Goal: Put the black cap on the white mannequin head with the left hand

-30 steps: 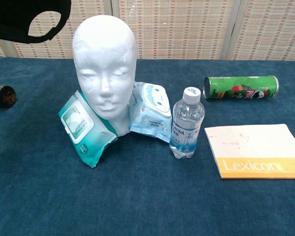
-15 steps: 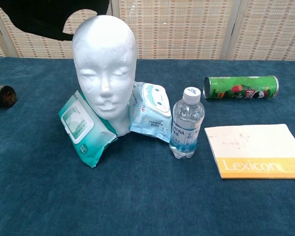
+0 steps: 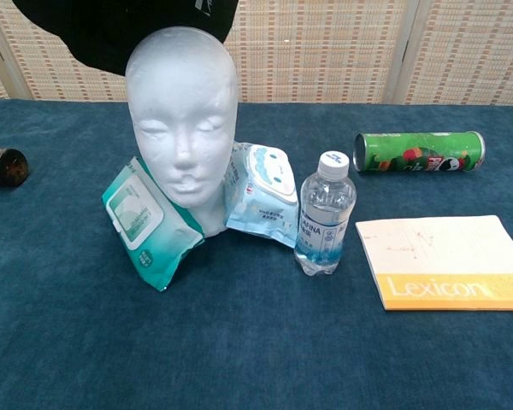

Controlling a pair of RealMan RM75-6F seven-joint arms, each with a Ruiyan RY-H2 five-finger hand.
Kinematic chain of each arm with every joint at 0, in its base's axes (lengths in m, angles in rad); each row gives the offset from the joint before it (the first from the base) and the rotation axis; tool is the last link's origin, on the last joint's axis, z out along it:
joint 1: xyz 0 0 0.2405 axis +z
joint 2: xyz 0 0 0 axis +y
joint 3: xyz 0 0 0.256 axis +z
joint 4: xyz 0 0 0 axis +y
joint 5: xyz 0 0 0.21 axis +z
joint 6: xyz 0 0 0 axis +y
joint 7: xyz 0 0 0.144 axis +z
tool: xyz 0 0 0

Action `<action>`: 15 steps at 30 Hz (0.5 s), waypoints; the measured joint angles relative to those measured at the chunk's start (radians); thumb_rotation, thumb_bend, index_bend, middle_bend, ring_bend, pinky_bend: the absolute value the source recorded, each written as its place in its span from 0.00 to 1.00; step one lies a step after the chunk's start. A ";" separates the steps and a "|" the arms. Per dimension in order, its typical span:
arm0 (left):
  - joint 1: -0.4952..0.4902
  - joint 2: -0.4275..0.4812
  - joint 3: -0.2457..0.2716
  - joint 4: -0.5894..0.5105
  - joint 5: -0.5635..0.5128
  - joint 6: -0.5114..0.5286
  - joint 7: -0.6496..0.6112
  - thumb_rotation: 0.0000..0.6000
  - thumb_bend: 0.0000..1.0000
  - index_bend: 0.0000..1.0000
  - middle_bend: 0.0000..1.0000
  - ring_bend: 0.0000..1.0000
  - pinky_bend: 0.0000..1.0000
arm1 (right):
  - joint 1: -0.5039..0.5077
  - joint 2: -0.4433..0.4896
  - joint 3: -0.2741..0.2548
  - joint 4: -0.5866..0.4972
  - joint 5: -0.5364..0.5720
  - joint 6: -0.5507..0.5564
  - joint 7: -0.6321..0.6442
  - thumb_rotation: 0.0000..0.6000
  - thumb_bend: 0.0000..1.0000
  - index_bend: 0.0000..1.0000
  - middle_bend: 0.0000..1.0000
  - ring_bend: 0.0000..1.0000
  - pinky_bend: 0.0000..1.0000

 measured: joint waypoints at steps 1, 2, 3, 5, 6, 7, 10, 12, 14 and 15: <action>-0.003 -0.005 0.003 0.002 0.005 -0.003 0.005 1.00 0.47 0.77 0.75 0.49 0.62 | 0.000 0.000 0.000 0.000 0.000 0.000 0.001 1.00 0.00 0.13 0.19 0.08 0.34; -0.006 -0.013 0.008 0.005 0.013 -0.005 0.011 1.00 0.47 0.77 0.75 0.49 0.62 | 0.000 0.001 0.000 0.000 0.001 0.000 0.003 1.00 0.00 0.13 0.19 0.08 0.34; -0.008 -0.018 0.012 0.008 0.018 -0.007 0.015 1.00 0.47 0.77 0.75 0.49 0.62 | 0.000 0.001 0.001 0.001 0.001 0.000 0.004 1.00 0.00 0.13 0.19 0.08 0.34; -0.010 -0.030 0.023 0.014 0.028 -0.012 0.022 1.00 0.47 0.77 0.75 0.49 0.62 | 0.000 0.002 0.001 0.002 0.001 0.001 0.008 1.00 0.00 0.13 0.19 0.08 0.34; -0.011 -0.036 0.028 0.019 0.032 -0.014 0.026 1.00 0.47 0.77 0.75 0.49 0.62 | -0.001 0.002 0.001 0.002 0.001 0.001 0.009 1.00 0.00 0.13 0.19 0.08 0.34; -0.011 -0.042 0.033 0.024 0.037 -0.015 0.029 1.00 0.47 0.77 0.75 0.49 0.62 | -0.001 0.002 0.001 0.003 0.001 0.001 0.010 1.00 0.00 0.13 0.19 0.08 0.34; -0.013 -0.066 0.050 0.046 0.055 -0.015 0.039 1.00 0.47 0.77 0.75 0.49 0.62 | -0.001 0.003 0.001 0.004 -0.001 0.002 0.014 1.00 0.00 0.13 0.19 0.08 0.34; -0.012 -0.081 0.062 0.062 0.068 -0.013 0.044 1.00 0.47 0.77 0.75 0.49 0.62 | -0.002 0.003 0.001 0.005 -0.001 0.003 0.015 1.00 0.00 0.13 0.19 0.08 0.34; -0.012 -0.090 0.065 0.073 0.075 -0.007 0.049 1.00 0.47 0.77 0.75 0.49 0.62 | -0.002 0.003 0.001 0.005 -0.001 0.004 0.017 1.00 0.00 0.13 0.19 0.08 0.34; -0.011 -0.094 0.067 0.079 0.078 -0.006 0.050 1.00 0.47 0.77 0.75 0.49 0.62 | -0.002 0.003 0.001 0.006 0.000 0.004 0.017 1.00 0.00 0.13 0.19 0.08 0.34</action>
